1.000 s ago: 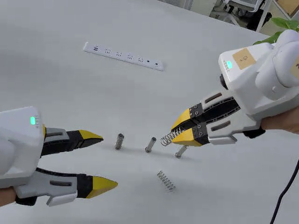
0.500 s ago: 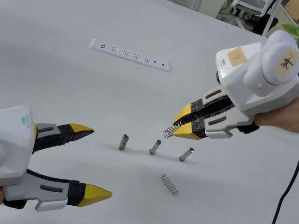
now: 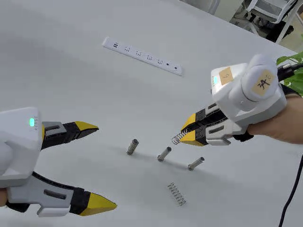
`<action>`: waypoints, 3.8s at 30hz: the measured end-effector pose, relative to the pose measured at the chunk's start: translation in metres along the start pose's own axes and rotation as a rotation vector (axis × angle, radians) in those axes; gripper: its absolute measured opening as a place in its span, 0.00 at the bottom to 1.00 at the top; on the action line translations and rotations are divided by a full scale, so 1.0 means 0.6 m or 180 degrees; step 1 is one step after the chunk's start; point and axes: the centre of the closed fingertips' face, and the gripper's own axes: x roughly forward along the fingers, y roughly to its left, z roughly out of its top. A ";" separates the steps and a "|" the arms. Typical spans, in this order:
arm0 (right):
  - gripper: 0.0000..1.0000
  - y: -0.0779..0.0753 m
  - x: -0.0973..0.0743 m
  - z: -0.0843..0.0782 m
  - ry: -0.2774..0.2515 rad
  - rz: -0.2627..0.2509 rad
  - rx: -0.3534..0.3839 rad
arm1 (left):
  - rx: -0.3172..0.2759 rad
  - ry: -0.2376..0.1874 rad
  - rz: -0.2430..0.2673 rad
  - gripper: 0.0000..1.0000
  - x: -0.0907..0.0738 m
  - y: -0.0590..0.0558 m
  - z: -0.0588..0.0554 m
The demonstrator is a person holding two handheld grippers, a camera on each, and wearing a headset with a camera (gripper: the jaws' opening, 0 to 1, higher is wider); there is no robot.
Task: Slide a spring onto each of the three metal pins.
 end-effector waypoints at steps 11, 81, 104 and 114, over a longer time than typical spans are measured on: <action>0.06 -0.001 0.023 -0.012 0.0146 0.0077 -0.0007 | -0.0055 -0.0041 0.0027 0.91 0.001 0.003 -0.004; 0.06 -0.004 0.116 -0.053 0.0404 0.0287 -0.0116 | -0.0198 -0.0046 -0.0044 0.89 0.014 -0.001 -0.018; 0.07 -0.002 0.141 -0.065 0.0459 0.0310 -0.0181 | -0.0183 -0.0002 -0.0050 0.93 0.015 0.001 -0.024; 0.09 0.001 0.142 -0.063 0.0438 0.0321 -0.0160 | -0.0183 0.0010 -0.0052 0.92 0.013 0.000 -0.024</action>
